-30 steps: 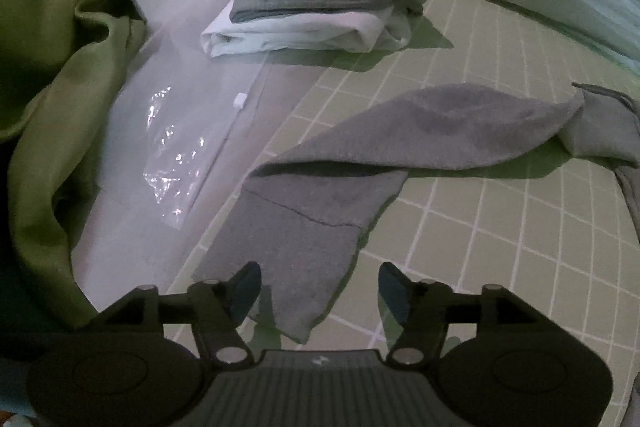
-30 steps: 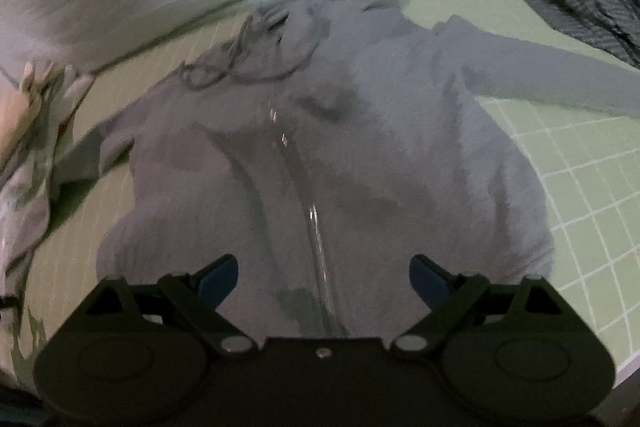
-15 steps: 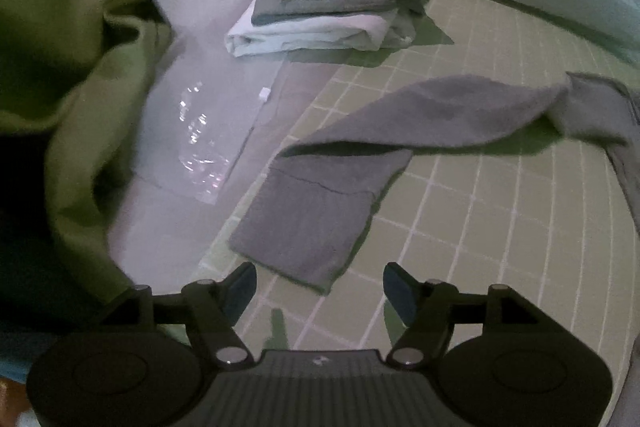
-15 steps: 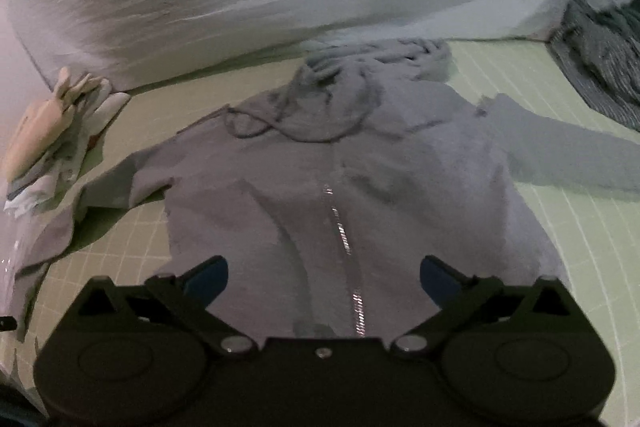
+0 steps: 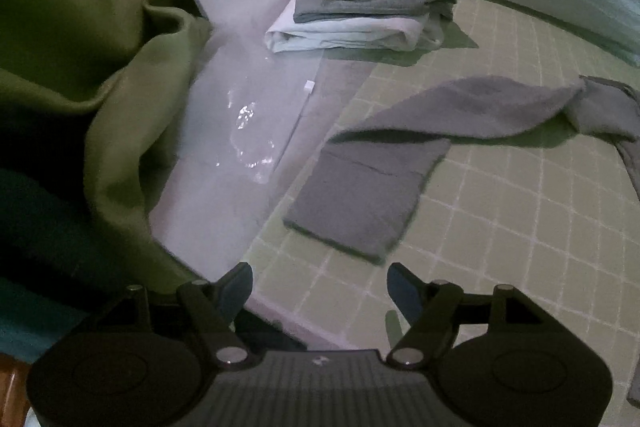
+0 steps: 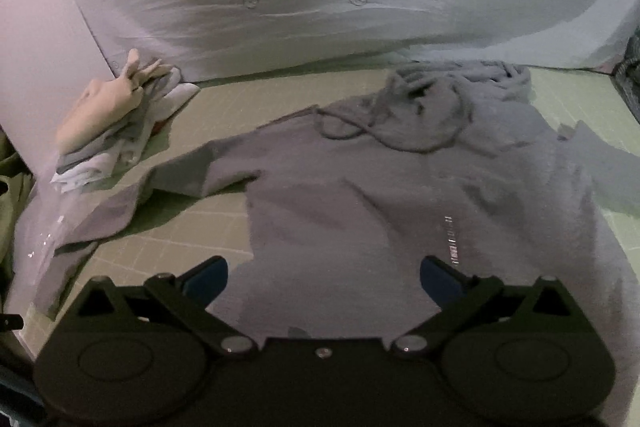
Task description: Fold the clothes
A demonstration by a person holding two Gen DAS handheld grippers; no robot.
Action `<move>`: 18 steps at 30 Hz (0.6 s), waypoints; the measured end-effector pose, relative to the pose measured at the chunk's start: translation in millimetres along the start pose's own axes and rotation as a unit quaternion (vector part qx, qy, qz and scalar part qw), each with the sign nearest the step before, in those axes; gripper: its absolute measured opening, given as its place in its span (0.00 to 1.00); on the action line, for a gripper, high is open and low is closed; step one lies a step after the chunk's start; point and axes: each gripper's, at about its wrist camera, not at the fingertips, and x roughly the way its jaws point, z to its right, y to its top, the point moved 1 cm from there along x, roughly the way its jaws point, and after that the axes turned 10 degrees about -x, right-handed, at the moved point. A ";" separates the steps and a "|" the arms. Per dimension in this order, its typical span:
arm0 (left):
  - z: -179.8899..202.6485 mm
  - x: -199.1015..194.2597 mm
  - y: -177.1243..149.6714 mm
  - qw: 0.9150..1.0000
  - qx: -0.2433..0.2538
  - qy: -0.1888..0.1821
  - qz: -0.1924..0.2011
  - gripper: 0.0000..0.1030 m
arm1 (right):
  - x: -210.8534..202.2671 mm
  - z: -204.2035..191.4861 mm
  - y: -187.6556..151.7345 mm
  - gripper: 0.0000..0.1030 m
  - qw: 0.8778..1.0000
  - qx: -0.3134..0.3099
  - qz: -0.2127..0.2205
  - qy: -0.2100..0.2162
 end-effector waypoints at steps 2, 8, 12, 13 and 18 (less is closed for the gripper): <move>-4.3 16.0 12.2 1.000 0.018 0.000 -0.009 0.73 | 7.2 -14.7 5.2 1.00 1.000 0.017 0.002 -0.007; -12.5 55.9 41.6 0.994 0.082 -0.072 -0.026 0.73 | 38.1 -69.8 23.9 1.00 0.997 0.076 0.003 -0.030; -3.6 69.2 49.9 0.985 0.138 -0.098 -0.029 0.73 | 62.3 -107.0 30.4 0.96 0.993 0.119 -0.012 -0.005; -2.5 72.2 51.1 0.983 0.144 -0.105 -0.031 0.73 | 66.7 -115.3 32.7 0.93 0.992 0.124 -0.015 0.004; 1.6 85.8 53.9 0.977 0.161 -0.133 -0.036 0.73 | 87.1 -148.7 44.8 0.76 0.991 0.124 -0.033 0.033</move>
